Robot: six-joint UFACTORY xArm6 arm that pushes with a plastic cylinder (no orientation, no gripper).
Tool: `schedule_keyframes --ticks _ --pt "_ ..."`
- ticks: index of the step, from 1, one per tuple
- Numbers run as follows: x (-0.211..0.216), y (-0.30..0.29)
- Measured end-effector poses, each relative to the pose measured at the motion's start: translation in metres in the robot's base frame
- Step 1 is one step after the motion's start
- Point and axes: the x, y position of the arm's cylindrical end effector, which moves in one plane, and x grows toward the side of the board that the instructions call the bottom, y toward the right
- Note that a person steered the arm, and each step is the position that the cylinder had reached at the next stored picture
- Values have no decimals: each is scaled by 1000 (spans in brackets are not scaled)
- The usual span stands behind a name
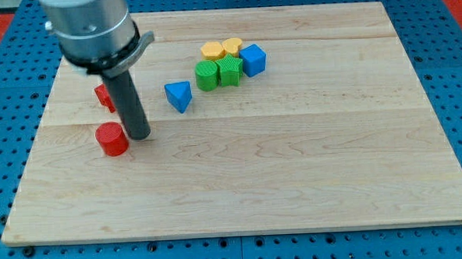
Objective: Place the red circle to the bottom left of the board
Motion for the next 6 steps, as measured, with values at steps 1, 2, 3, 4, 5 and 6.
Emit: schedule_keyframes --ticks 1,2,3,4,5,6 --pt "-2 -33" --pt "46 -50" --pt "60 -18" --pt "87 31" --pt "97 -28" --pt "96 -40"
